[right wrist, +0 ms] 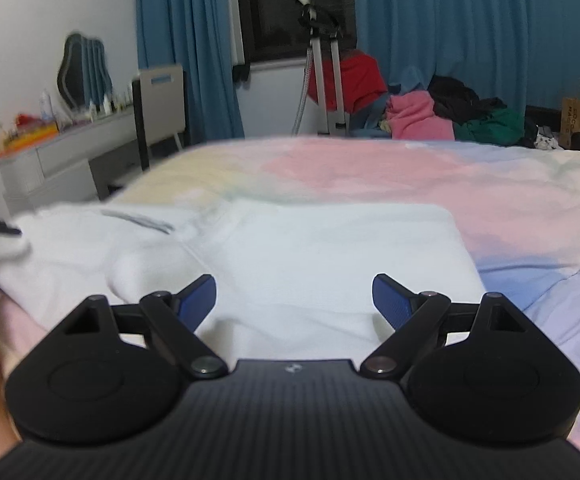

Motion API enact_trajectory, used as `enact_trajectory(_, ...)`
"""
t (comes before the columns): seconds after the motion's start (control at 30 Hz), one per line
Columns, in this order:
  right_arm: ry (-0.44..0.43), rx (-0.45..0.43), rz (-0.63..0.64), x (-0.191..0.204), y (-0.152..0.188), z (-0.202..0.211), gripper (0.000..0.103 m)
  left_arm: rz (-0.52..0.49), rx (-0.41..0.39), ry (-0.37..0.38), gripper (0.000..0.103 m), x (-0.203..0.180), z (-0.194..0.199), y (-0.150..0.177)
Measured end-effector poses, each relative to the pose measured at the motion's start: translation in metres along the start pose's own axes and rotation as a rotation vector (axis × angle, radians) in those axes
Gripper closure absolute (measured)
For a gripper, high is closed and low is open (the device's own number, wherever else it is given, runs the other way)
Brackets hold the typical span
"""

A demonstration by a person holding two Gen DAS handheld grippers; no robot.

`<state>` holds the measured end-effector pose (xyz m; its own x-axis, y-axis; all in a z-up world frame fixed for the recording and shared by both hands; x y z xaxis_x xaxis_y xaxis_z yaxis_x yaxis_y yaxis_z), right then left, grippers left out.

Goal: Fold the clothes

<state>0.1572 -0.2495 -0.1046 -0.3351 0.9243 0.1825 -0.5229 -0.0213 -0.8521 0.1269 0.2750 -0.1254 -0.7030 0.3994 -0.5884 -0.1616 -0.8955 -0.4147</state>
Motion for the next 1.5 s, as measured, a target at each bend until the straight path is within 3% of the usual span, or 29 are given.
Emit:
enact_trajectory(0.03, -0.008, 0.065, -0.003, -0.001, 0.01, -0.013, 0.016, 0.002, -0.007, -0.008, 0.069, -0.002, -0.005, -0.003)
enact_trajectory(0.07, -0.013, 0.108, 0.003, 0.0, 0.018, -0.021, 0.016, -0.004, -0.018, 0.004, 0.083, -0.005, -0.006, -0.007)
enact_trajectory(0.13, -0.007, 0.131, 0.04, 0.002, 0.028, -0.031, 0.014, -0.088, -0.075, 0.012, 0.093, -0.02, 0.0, -0.013)
enact_trajectory(0.33, -0.039, 0.113, -0.054, -0.006, 0.02, -0.026, 0.016, -0.442, -0.32, 0.024, 0.095, -0.096, 0.053, -0.001)
enact_trajectory(0.5, 0.03, 0.043, -0.196, -0.035, -0.003, -0.003, 0.016, -0.58, -0.475, 0.103, 0.095, -0.175, 0.108, 0.042)
enact_trajectory(0.63, 0.108, -0.063, -0.3, -0.073, -0.022, 0.026, 0.016, -0.685, -0.572, 0.223, 0.095, -0.248, 0.149, 0.109)
enact_trajectory(0.83, 0.225, -0.215, -0.573, -0.157, -0.034, 0.071, 0.016, -0.942, -0.704, 0.392, 0.095, -0.335, 0.188, 0.265)
enact_trajectory(1.0, 0.301, -0.34, -0.741, -0.217, -0.027, 0.107, 0.016, -1.271, -0.674, 0.478, 0.095, -0.341, 0.152, 0.412)
enact_trajectory(1.1, 0.294, -0.369, -0.816, -0.232, -0.015, 0.112, 0.014, -1.501, -0.564, 0.457, 0.094, -0.317, 0.107, 0.479)
enact_trajectory(1.17, 0.261, -0.363, -0.841, -0.234, -0.011, 0.106, 0.014, -1.625, -0.474, 0.443, 0.086, -0.302, 0.08, 0.503)
enact_trajectory(1.23, 0.204, -0.339, -0.852, -0.23, -0.008, 0.096, 0.015, -1.683, -0.455, 0.445, 0.084, -0.297, 0.077, 0.503)
enact_trajectory(1.3, 0.139, -0.312, -0.868, -0.223, -0.007, 0.083, 0.015, -1.733, -0.445, 0.45, 0.074, -0.293, 0.077, 0.501)
enact_trajectory(1.37, 0.072, -0.279, -0.895, -0.215, -0.006, 0.069, 0.015, -1.784, -0.434, 0.454, 0.045, -0.289, 0.076, 0.498)
enact_trajectory(1.43, 0.035, -0.256, -0.917, -0.208, -0.003, 0.06, 0.015, -1.823, -0.424, 0.456, 0.037, -0.284, 0.076, 0.49)
enact_trajectory(1.5, 0.034, -0.242, -0.923, -0.204, -0.001, 0.055, 0.015, -1.839, -0.403, 0.435, 0.036, -0.277, 0.076, 0.473)
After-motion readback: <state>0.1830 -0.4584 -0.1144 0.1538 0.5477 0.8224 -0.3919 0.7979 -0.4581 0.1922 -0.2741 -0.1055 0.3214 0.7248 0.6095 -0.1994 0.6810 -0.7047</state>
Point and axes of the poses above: each gripper's, at about its wrist camera, not at the fingertips, and z roughly against the way its jaws point, x to its left, y to its underside, the point moved 10 cm from there along -z, roughly the way its jaws point, and after that the axes turned 10 degrees about -y, right-handed, at the moved point
